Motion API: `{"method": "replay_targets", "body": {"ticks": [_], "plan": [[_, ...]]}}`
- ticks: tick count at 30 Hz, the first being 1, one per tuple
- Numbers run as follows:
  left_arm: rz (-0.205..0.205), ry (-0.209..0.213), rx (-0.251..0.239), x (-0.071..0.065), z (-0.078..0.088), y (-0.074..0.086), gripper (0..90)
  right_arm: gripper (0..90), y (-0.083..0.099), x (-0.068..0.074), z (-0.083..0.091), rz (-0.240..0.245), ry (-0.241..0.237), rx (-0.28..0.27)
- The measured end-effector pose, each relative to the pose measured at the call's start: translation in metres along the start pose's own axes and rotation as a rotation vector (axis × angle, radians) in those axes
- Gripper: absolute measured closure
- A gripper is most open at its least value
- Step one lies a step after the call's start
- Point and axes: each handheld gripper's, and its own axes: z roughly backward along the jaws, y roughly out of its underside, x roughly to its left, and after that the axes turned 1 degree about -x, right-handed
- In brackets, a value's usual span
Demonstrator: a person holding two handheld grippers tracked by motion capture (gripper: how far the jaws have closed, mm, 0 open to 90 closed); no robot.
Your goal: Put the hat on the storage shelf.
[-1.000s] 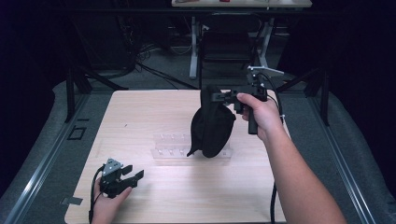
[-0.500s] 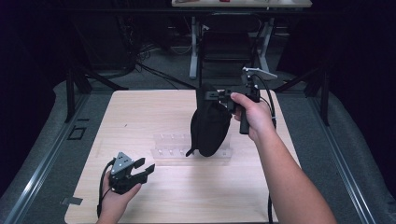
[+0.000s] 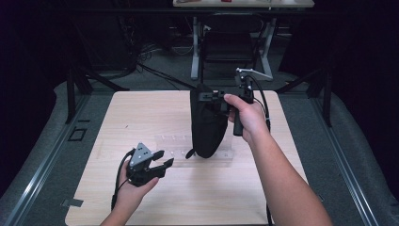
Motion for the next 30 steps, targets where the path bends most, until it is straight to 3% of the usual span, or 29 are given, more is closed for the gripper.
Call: {"method": "replay_targets", "body": {"ticks": [14, 19, 24, 27, 30], "plan": [[-0.04, 0.066, -0.015, -0.026, -0.016, -0.019, 55.0, 87.8, 0.001, 0.002, -0.008, 0.008, -0.003, 0.002], [-0.054, 0.062, -0.008, -0.03, -0.022, -0.024, 61.1, 87.7, 0.002, 0.005, -0.012, 0.017, 0.005, 0.007], [-0.086, 0.055, 0.011, -0.035, -0.027, -0.025, 74.7, 87.5, 0.004, 0.006, -0.017, 0.018, -0.001, 0.013], [-0.106, 0.029, 0.023, -0.036, -0.03, -0.023, 79.7, 87.4, 0.004, 0.007, -0.018, 0.02, -0.002, 0.015], [-0.119, 0.025, 0.026, -0.036, -0.03, -0.023, 81.4, 87.3, 0.005, 0.007, -0.018, 0.022, -0.002, 0.016]]}}
